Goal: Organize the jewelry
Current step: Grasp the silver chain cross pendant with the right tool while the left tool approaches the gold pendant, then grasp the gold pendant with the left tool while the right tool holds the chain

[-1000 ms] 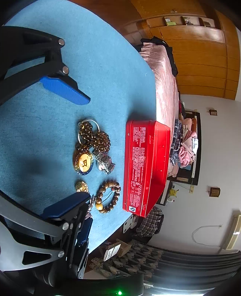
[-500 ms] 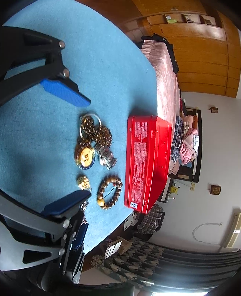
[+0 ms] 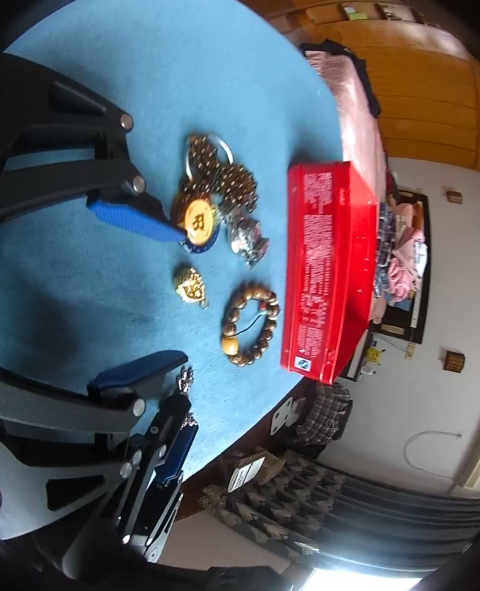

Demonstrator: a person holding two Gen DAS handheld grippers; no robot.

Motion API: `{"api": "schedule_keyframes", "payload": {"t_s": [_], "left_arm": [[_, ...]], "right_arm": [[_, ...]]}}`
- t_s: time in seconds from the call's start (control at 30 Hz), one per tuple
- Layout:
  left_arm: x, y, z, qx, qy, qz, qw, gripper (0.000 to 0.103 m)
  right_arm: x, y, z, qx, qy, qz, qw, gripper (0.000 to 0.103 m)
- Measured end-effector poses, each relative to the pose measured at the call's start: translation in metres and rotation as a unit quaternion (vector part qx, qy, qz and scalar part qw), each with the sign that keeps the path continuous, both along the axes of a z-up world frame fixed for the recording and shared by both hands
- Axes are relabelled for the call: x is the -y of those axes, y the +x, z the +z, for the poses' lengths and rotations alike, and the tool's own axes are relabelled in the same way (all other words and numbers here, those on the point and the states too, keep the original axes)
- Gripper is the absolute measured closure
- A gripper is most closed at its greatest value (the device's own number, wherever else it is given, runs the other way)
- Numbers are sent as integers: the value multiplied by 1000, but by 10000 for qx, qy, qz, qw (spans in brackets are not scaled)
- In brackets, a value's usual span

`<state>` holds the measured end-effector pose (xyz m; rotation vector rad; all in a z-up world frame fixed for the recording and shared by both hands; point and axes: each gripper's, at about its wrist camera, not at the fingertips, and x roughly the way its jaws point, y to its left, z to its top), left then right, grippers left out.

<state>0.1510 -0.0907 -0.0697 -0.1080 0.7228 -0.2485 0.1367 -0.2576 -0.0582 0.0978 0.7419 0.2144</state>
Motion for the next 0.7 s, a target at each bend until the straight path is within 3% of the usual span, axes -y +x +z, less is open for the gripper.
{"api": "schedule_keyframes", "payload": {"t_s": [0.17,0.5,0.6,0.7], "left_arm": [[2,8,-4,-128,28,5,9999,49],[0,26,-3,-376,-212,-50,9991,41],[-1,32,-2,-453,-292,-111,9985,43],[5,32,-2,-462,-95,-180,9987,49]], "right_arm": [[3,-1,0,25,84,7,10000,78],[4,-2,-2,55,157,16,9999,78],[4,-2,-2,56,172,11,9998,78],[5,-2,-2,49,193,9,9998,78]]}}
